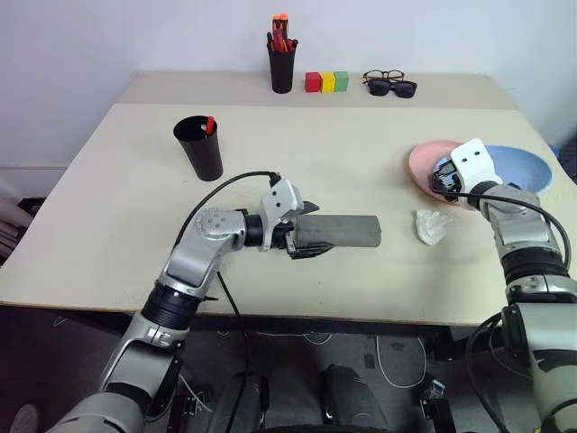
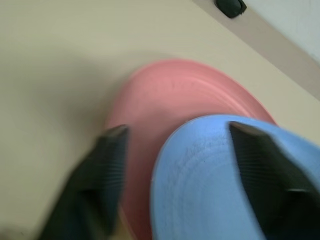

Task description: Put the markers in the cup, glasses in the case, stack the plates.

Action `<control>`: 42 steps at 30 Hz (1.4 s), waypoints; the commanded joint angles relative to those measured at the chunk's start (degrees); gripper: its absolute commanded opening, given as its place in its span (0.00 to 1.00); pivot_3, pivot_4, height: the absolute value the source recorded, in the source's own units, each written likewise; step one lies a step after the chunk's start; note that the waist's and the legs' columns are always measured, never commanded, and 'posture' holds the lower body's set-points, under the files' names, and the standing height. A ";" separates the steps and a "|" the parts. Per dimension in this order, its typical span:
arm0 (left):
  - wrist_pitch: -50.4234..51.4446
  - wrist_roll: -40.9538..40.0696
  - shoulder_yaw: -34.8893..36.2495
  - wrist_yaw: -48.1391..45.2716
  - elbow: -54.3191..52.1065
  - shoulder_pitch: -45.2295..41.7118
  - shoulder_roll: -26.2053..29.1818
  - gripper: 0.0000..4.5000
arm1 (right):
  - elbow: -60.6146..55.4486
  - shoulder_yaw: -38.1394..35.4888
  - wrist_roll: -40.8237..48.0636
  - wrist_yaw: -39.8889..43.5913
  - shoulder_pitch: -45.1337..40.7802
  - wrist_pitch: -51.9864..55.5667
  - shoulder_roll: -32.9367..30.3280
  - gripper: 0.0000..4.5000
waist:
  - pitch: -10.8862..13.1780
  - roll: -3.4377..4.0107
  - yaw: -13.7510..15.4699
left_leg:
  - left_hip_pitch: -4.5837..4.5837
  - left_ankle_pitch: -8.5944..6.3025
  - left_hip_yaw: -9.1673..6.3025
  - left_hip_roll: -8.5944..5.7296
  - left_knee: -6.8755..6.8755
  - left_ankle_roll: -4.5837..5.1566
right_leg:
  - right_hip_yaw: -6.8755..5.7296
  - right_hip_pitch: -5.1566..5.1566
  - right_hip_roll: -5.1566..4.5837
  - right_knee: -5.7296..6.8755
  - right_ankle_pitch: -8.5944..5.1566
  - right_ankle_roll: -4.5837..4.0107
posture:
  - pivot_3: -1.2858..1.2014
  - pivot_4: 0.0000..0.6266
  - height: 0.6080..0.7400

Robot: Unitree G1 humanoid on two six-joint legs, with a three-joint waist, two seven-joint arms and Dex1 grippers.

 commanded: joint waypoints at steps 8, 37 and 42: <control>-1.31 -0.93 -0.39 -0.88 0.85 -1.15 -0.44 1.00 | -50.11 -15.01 18.48 0.54 18.76 32.88 -0.08 0.97 | -0.01 0.01 0.51 | -0.10 -0.01 -0.13 0.01 0.01 0.01 | -0.07 -0.02 -0.04 -0.02 0.00 0.00 | 0.52 0.24 1.00; -0.15 -1.85 1.17 -0.78 0.45 -0.94 1.40 1.00 | -55.71 -15.78 21.54 -5.19 32.37 40.08 4.37 0.24 | 0.00 0.01 0.34 | -0.01 -0.18 -0.13 -0.01 -0.02 0.32 | -0.09 0.05 -0.02 -0.05 0.00 0.00 | 0.52 0.24 1.00; 0.00 -2.12 1.20 -0.01 0.31 -0.72 1.42 1.00 | -58.93 -18.34 22.77 -6.37 29.37 40.11 3.92 0.24 | 0.00 0.01 0.22 | -0.01 -0.18 -0.13 -0.01 -0.02 0.32 | -0.08 0.05 -0.02 -0.05 0.00 0.01 | 0.52 0.24 1.00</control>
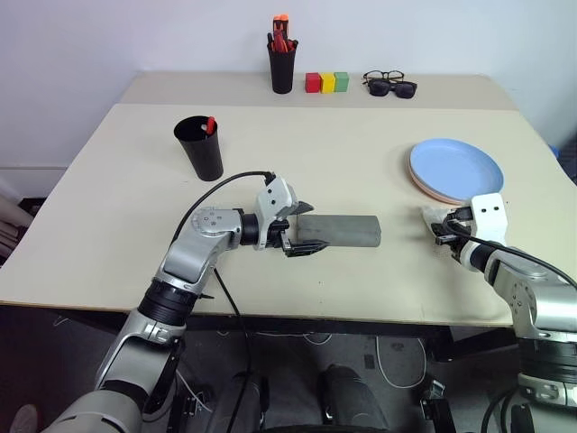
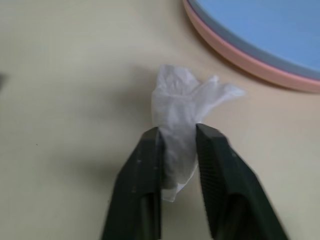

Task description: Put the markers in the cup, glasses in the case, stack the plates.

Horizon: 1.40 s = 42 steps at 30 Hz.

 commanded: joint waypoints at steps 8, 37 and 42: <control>0.83 -1.22 1.59 2.11 -3.31 0.97 0.10 1.00 | 12.03 -1.44 -2.35 0.84 -17.64 -11.44 -3.64 0.24 | 0.00 0.00 -0.15 | 0.00 0.00 0.02 -0.01 0.00 0.00 | -0.01 0.00 0.00 -0.02 0.00 0.00 | 0.52 0.24 1.00; -19.00 -8.81 23.91 6.65 -0.99 19.90 6.96 1.00 | -11.70 -9.71 16.90 21.09 11.25 -16.33 -8.64 0.99 | 0.02 0.02 1.68 | -0.06 -0.11 -0.09 0.03 -0.03 0.18 | -0.17 0.30 -0.17 -0.59 0.10 0.18 | 0.52 0.24 1.00; -19.31 -11.03 26.08 2.48 -1.76 23.25 10.80 1.00 | -22.22 -17.06 16.19 21.93 29.28 -17.57 -5.99 0.99 | 0.02 0.04 1.44 | 0.24 -0.19 -0.07 -0.01 -0.03 0.30 | -0.15 0.67 -0.21 -0.79 0.16 0.28 | 0.52 0.24 1.00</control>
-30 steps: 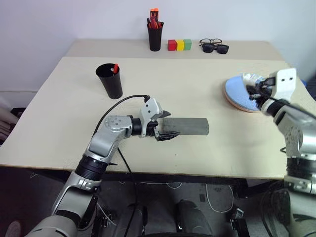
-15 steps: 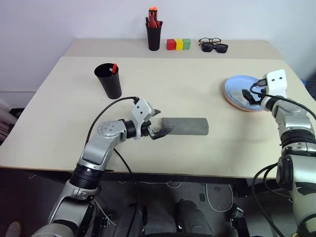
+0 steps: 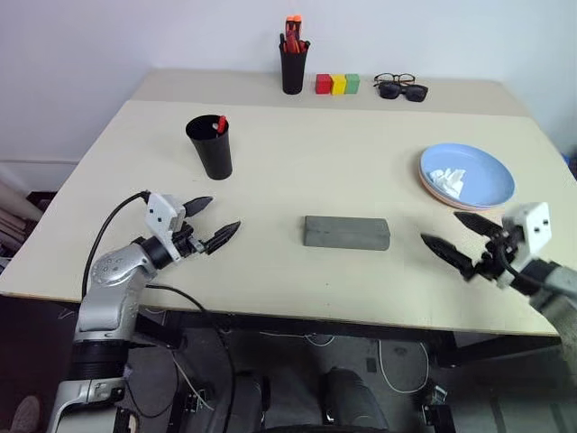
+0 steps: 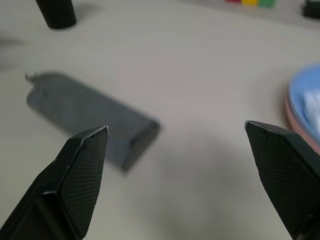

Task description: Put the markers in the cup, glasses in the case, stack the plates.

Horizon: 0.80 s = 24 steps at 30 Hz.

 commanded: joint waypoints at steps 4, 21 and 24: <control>0.18 -4.10 4.51 -2.62 -4.86 4.65 4.36 1.00 | -10.38 -8.39 -0.71 1.48 17.27 -6.68 6.31 0.99 | 0.00 0.00 -0.41 | 0.17 0.00 -0.01 0.05 -0.18 -0.01 | 0.01 0.07 0.05 -0.01 -0.01 -0.01 | 0.52 0.24 1.00; 6.23 -8.93 7.15 -0.43 -14.73 13.77 6.47 1.00 | -6.00 -9.95 -2.21 3.65 22.70 -14.70 9.43 0.99 | 0.02 0.04 -1.23 | 0.98 -0.02 0.02 0.07 -0.92 0.00 | 0.01 0.95 -0.05 -0.91 0.01 -0.02 | 0.52 0.24 1.00; 6.65 -9.06 7.04 0.50 -16.27 14.88 6.23 1.00 | -4.81 -9.84 -2.63 4.22 21.80 -15.05 8.22 0.99 | 0.03 0.04 -1.24 | 0.99 -0.02 0.02 0.07 -0.92 0.00 | 0.01 0.96 -0.06 -0.92 0.01 -0.02 | 0.52 0.24 1.00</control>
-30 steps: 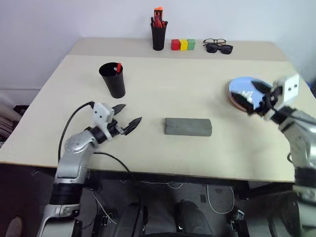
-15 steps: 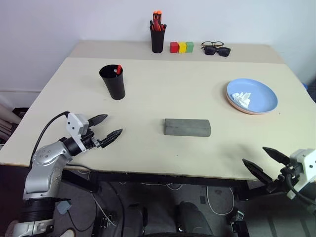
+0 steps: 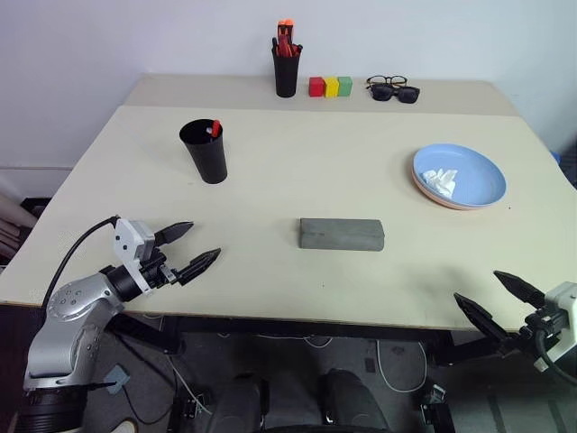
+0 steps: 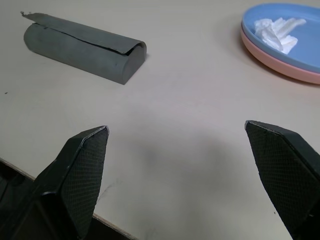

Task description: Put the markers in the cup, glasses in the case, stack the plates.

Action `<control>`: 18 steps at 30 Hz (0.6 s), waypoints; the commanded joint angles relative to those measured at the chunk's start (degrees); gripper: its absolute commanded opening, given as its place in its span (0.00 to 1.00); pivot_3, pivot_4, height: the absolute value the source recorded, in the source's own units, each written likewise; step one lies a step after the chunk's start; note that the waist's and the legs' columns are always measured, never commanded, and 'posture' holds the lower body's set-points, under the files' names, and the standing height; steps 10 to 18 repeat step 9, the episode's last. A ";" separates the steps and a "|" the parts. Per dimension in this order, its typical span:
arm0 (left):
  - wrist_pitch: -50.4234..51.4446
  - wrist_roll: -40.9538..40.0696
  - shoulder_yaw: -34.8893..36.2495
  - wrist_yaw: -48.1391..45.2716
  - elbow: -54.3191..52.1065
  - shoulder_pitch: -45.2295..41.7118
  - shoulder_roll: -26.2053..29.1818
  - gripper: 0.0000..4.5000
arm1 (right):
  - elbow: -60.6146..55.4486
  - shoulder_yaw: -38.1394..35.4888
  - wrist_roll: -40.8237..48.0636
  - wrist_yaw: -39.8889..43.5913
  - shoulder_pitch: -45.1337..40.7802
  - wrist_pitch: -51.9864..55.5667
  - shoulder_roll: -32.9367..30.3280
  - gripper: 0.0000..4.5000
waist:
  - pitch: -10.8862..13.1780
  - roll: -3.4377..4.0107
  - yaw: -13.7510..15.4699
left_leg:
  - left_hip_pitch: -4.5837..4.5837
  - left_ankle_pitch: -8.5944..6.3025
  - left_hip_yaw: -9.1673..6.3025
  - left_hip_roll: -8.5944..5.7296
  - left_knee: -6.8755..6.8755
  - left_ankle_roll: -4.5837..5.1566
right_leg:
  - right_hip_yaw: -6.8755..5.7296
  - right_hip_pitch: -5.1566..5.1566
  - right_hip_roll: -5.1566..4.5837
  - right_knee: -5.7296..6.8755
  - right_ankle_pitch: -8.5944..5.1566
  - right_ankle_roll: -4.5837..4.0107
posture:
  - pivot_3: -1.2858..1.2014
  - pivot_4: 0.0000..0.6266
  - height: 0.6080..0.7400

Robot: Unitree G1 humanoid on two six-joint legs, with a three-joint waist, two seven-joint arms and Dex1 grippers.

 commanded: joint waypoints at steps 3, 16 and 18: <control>0.28 -0.85 0.96 2.06 -4.87 1.82 -0.23 1.00 | 2.13 -1.47 -0.22 1.21 -1.91 -1.23 -2.73 0.99 | 0.01 0.01 -0.03 | 0.00 0.00 0.00 0.00 0.00 0.00 | 0.00 -0.01 0.00 -0.01 0.00 0.00 | 0.52 0.24 1.00; 1.40 -1.90 2.19 3.78 -8.84 5.55 0.20 1.00 | 2.36 -0.05 -0.06 1.46 -4.11 -0.45 -3.79 0.99 | 0.01 0.02 0.01 | -0.01 0.00 0.00 0.01 -0.05 0.00 | 0.00 -0.02 0.00 -0.03 0.00 -0.01 | 0.52 0.24 1.00; 1.40 -1.90 2.19 3.78 -8.84 5.55 0.20 1.00 | 2.36 -0.05 -0.06 1.46 -4.11 -0.45 -3.79 0.99 | 0.01 0.02 0.01 | -0.01 0.00 0.00 0.01 -0.05 0.00 | 0.00 -0.02 0.00 -0.03 0.00 -0.01 | 0.52 0.24 1.00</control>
